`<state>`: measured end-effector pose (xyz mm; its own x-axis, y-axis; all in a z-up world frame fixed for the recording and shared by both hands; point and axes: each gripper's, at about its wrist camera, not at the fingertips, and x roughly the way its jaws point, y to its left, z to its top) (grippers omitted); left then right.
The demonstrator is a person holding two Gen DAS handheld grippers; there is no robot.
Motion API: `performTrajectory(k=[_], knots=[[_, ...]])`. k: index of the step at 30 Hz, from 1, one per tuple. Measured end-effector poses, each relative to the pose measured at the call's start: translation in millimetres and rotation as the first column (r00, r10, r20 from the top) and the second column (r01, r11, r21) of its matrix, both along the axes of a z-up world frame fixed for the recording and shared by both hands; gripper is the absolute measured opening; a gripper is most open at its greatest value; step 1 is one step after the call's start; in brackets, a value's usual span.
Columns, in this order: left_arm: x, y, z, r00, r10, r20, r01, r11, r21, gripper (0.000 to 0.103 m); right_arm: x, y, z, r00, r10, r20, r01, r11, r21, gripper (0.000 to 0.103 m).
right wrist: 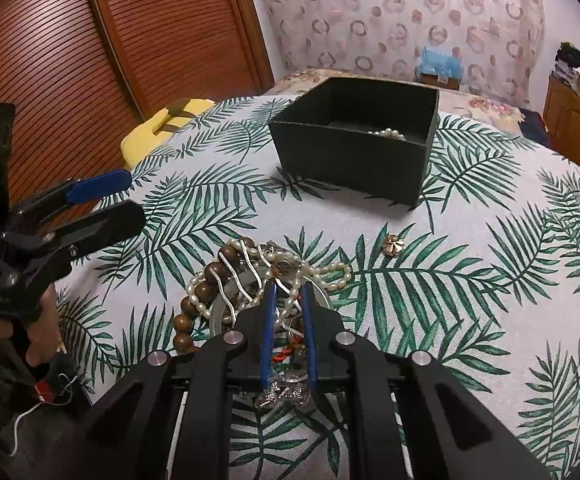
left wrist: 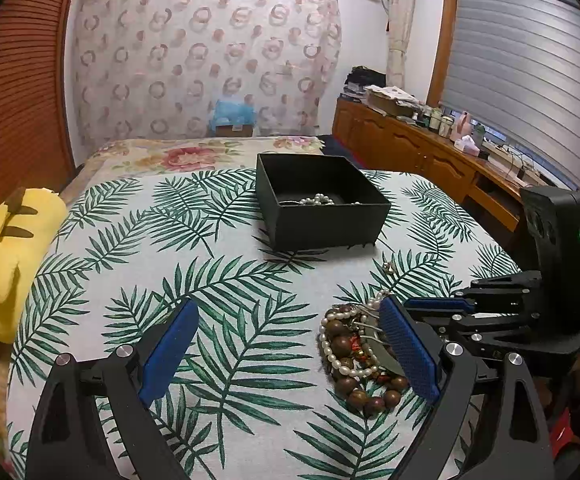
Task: Organize jewelry
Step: 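Grasp a pearl and silver necklace from the pile with the right tool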
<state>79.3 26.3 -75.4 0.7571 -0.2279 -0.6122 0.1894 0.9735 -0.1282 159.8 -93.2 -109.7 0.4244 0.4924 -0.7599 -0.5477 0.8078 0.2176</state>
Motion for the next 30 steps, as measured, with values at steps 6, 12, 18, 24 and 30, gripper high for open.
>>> performTrajectory(k=[6,12,18,24,30], knots=[[-0.3,-0.8,0.0,1.0,0.002,0.0,-0.002,1.0,-0.001,0.088,7.6,-0.2,-1.8,0.999,0.011,-0.033,-0.011,1.0,0.006,0.005],[-0.7,-2.3,-0.7,1.0,0.002,-0.006,-0.002,1.0,-0.009,0.088,6.0,-4.3,9.7,1.0,0.01,0.008,-0.01,1.0,0.027,0.005],[3.3,-7.5,-8.2,0.999,-0.03,-0.042,0.029,0.999,-0.018,0.088,6.4,-16.7,41.1,0.994,-0.025,0.11,0.02,0.999,0.047,0.005],[7.1,-19.1,-15.3,0.994,-0.08,-0.079,0.079,0.997,-0.015,0.088,11.8,-36.2,72.1,0.977,-0.072,0.2,0.061,0.996,0.062,0.005],[8.6,-31.2,-18.8,0.986,-0.127,-0.106,0.125,0.992,-0.027,0.082,23.2,-54.1,89.7,0.957,-0.125,0.26,0.113,0.992,0.061,0.005]])
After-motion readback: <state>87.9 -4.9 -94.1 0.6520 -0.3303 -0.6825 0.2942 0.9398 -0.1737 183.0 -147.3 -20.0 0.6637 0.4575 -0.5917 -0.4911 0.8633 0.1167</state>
